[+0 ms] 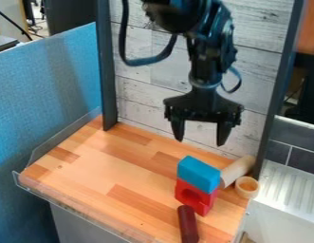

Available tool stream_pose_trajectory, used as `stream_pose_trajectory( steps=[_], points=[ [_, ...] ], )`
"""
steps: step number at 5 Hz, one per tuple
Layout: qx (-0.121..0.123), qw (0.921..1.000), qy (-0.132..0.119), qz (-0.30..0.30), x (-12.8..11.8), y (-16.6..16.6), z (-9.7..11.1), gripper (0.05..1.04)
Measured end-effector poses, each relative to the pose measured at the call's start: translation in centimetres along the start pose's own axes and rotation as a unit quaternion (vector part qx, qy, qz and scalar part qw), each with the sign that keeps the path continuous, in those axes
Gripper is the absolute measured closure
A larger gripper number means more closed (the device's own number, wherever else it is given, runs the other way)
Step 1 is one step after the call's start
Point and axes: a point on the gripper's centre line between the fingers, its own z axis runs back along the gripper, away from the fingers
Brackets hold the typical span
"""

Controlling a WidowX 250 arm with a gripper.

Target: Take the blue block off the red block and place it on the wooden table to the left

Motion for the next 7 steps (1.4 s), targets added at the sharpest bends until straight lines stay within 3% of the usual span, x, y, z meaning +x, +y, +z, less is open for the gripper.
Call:
stream_pose_trajectory(
  steps=[1, 2, 4, 5, 6, 7],
  points=[
    [-0.037, 0.9957, -0.04, 0.075, -1.3, 0.0, 0.0, 0.083],
    [-0.059, 0.983, -0.056, 0.165, -2.3, 0.4, 0.1, 0.083],
    [0.002, 0.9457, -0.092, 0.312, -2.3, 0.5, 0.8, 0.083],
    [0.05, 0.9349, -0.082, 0.342, -2.3, 0.7, -0.5, 0.083],
    [0.084, 0.9192, -0.067, 0.379, -1.4, 0.6, -1.7, 0.083],
    [0.099, 0.9085, -0.053, 0.403, -0.9, 0.7, -2.7, 0.083]
  ],
)
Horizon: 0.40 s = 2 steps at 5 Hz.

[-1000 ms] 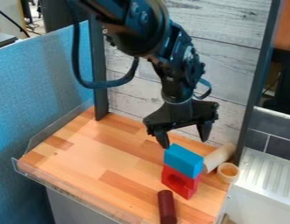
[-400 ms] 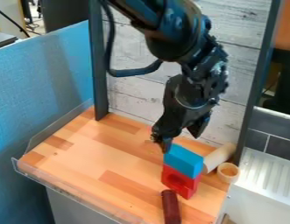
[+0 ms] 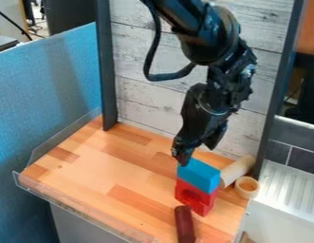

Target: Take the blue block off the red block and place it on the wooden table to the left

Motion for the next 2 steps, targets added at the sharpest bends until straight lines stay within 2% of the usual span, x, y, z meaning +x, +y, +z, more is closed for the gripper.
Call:
stream_pose_trajectory(
  steps=[1, 2],
  points=[
    [0.021, 0.9996, 0.0, 0.021, 0.52, 0.41, -0.87, 0.083],
    [0.034, 0.9988, 0.002, 0.036, 0.57, 0.58, -0.72, 0.083]
  ],
)
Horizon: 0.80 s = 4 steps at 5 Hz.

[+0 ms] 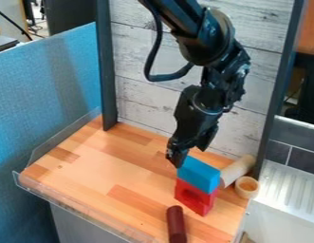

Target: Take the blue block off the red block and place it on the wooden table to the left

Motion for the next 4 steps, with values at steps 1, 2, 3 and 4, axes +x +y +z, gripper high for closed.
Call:
stream_pose_trajectory(
  steps=[1, 2, 3, 4],
  points=[
    [0.011, 0.9999, 0.004, 0.002, -0.3, 0.3, -0.5, 0.083],
    [0.005, 0.9999, 0.007, 0.006, -0.5, 0.0, -0.7, 0.083],
    [0.005, 1.0, 0.0, 0.005, -0.7, 0.1, -1.7, 0.083],
    [-0.001, 1.0, -0.006, 0.003, -1.1, -0.2, -2.6, 0.083]
  ],
)
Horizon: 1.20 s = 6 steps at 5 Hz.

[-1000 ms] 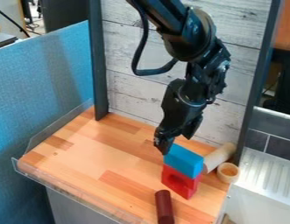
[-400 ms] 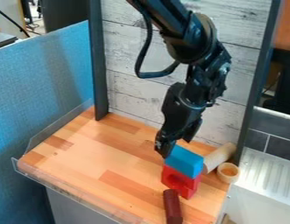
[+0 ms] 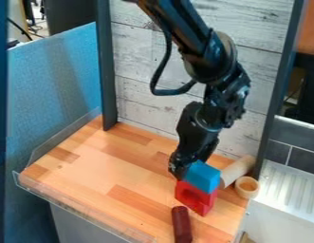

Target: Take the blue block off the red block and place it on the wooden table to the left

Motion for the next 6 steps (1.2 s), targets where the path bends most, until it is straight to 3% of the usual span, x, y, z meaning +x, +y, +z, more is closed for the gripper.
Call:
stream_pose_trajectory(
  steps=[1, 2, 3, 4, 5, 6],
  points=[
    [-0.005, 0.9999, 0.001, 0.01, -0.2, -0.2, -0.2, 0.141],
    [-0.011, 0.9998, 0.016, 0.008, -0.7, -0.2, -0.4, 0.434],
    [-0.023, 0.9992, 0.033, 0.001, -0.9, 0.0, -0.5, 0.525],
    [-0.05, 0.9976, 0.046, 0.014, 0.2, 0.0, 0.8, 0.526],
    [-0.078, 0.9961, 0.039, -0.01, 2.8, -0.4, 2.4, 0.526],
    [-0.097, 0.9874, 0.029, -0.121, 5.0, -0.3, 1.7, 0.526]
  ],
)
